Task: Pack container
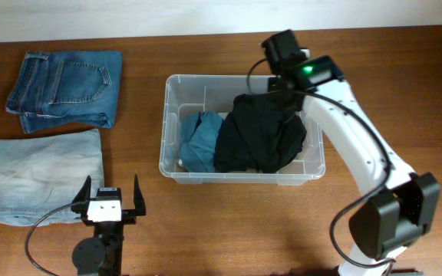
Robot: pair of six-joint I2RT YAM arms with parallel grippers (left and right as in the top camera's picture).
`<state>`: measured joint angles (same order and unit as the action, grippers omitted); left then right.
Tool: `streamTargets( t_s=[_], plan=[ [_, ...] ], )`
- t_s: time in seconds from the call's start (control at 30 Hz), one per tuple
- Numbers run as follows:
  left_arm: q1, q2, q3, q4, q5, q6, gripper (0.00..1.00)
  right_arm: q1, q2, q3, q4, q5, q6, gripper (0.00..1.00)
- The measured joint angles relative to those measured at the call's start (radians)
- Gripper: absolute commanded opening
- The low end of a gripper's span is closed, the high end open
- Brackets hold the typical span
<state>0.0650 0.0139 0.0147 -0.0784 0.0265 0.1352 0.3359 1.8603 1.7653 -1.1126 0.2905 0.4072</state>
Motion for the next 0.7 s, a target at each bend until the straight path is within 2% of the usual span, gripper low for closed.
streamTargets(
  t_s=[0.17, 0.4, 0.7],
  plan=[
    [0.000, 0.000, 0.000, 0.000, 0.000, 0.000, 0.99, -0.039, 0.016, -0.043, 0.019, 0.004, -0.002, 0.24],
    [0.000, 0.000, 0.000, 0.000, 0.000, 0.000, 1.00, -0.047, 0.059, -0.201, 0.104, -0.040, -0.007, 0.21],
    [0.000, 0.000, 0.000, 0.000, 0.000, 0.000, 0.99, -0.047, 0.061, -0.225, 0.039, -0.087, -0.009, 0.21]
  ],
)
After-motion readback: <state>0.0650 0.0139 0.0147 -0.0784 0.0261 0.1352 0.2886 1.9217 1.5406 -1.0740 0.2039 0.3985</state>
